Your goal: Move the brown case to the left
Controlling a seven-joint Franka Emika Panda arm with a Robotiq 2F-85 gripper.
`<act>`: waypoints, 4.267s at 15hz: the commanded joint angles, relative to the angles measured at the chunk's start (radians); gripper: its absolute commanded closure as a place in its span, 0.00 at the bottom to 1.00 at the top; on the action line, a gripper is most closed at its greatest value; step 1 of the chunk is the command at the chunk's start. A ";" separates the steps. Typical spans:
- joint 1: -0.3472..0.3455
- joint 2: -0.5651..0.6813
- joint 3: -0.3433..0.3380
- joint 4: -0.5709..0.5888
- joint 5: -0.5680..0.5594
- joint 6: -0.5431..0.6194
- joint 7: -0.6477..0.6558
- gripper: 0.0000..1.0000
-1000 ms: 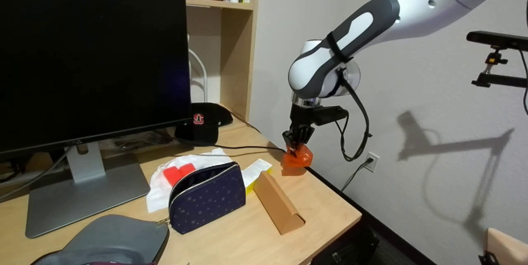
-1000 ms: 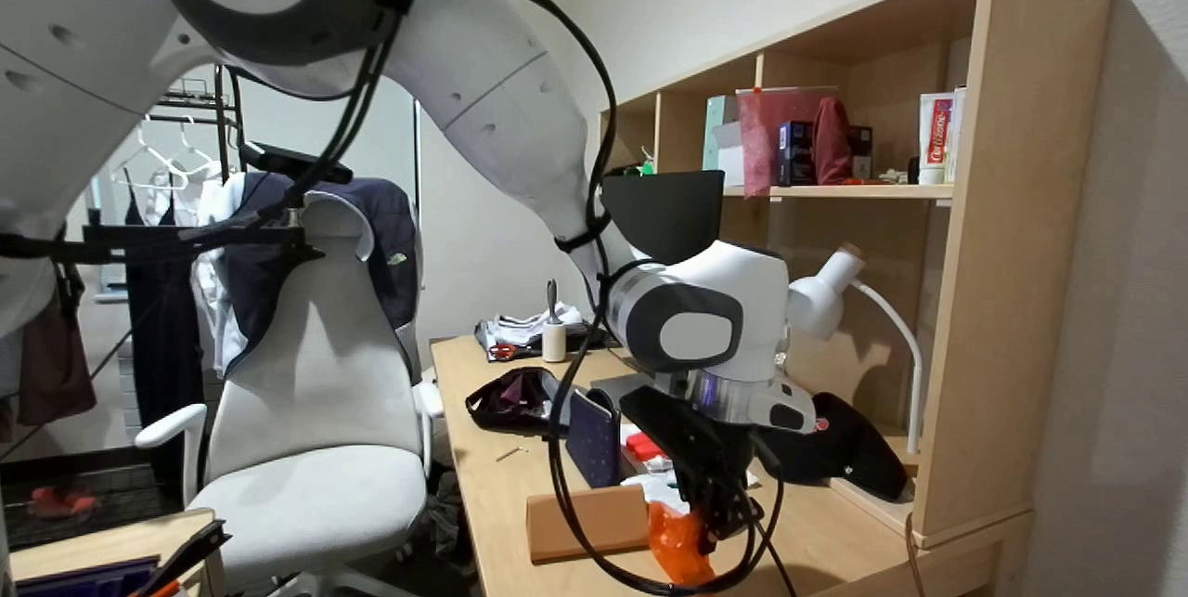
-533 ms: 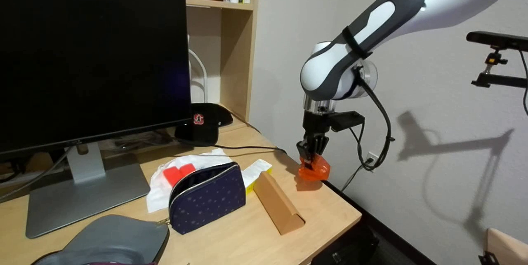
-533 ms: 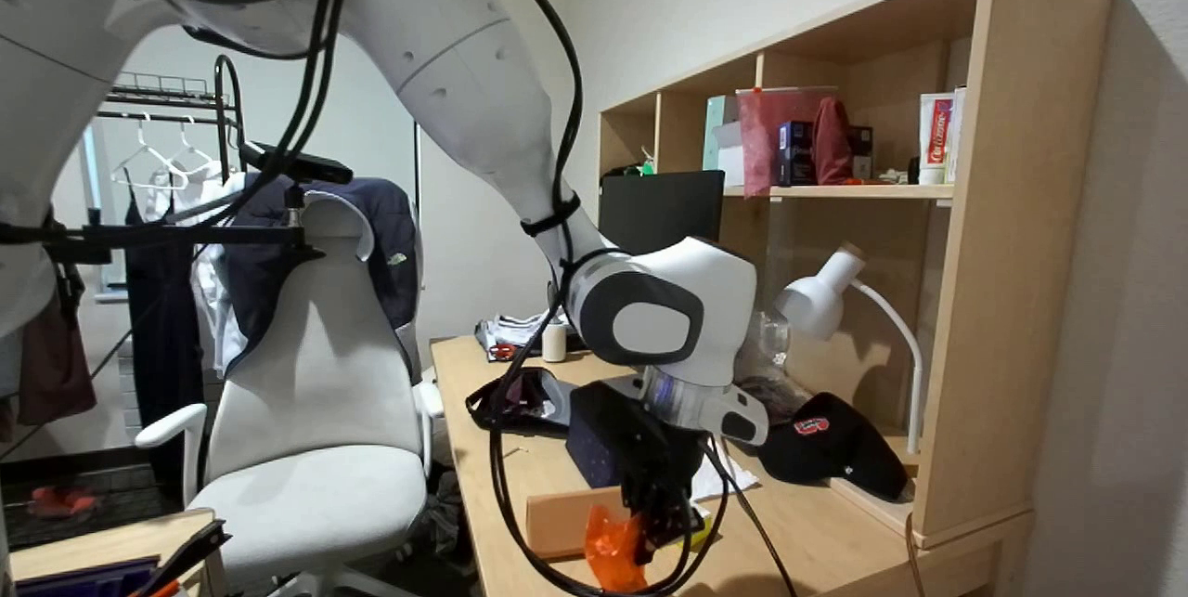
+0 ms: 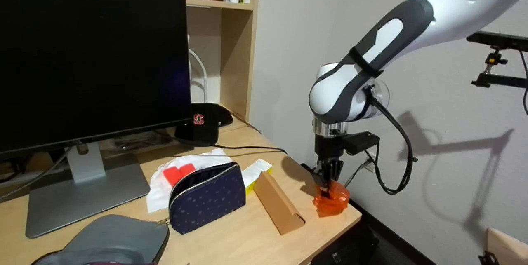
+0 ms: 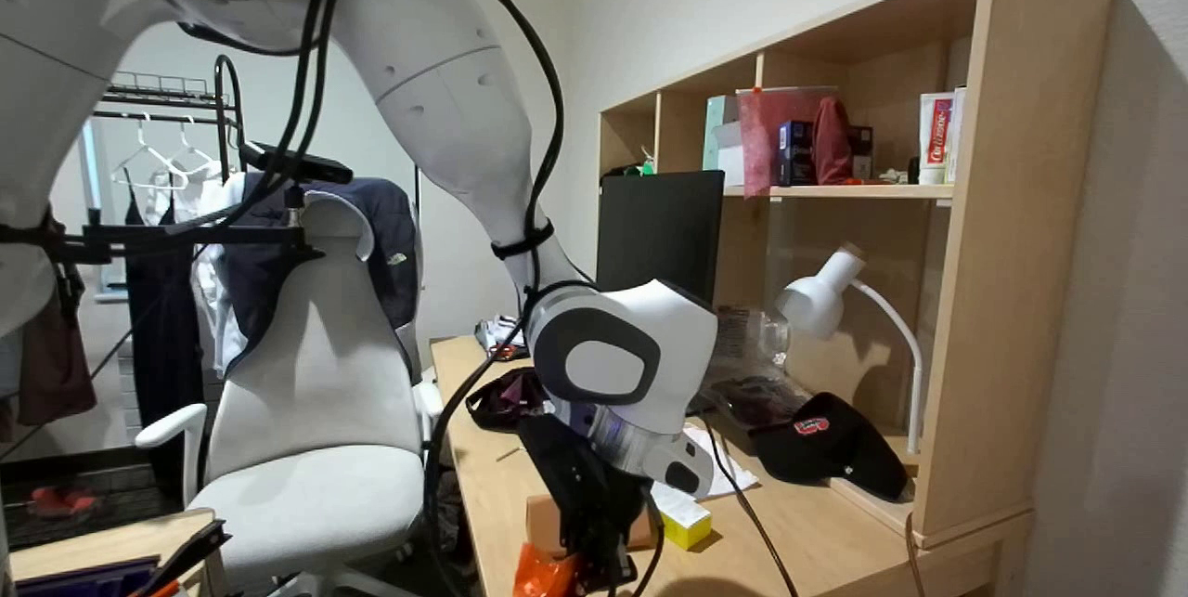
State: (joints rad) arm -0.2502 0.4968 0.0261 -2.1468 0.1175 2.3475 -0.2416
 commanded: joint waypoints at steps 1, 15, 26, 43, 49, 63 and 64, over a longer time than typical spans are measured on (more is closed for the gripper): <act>0.009 -0.042 0.000 -0.071 0.039 0.011 -0.029 0.90; -0.002 -0.024 -0.011 -0.046 0.090 -0.008 -0.046 0.31; 0.034 -0.256 -0.079 -0.180 0.022 0.016 -0.005 0.00; 0.097 -0.432 -0.124 -0.181 -0.033 0.010 0.022 0.00; 0.179 -0.361 -0.073 -0.096 -0.081 0.002 0.092 0.00; 0.236 -0.167 -0.009 0.019 -0.003 0.034 0.173 0.00; 0.239 -0.150 -0.006 0.024 0.001 0.044 0.177 0.00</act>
State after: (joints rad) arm -0.0102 0.2997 0.0072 -2.1501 0.0942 2.3700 -0.0882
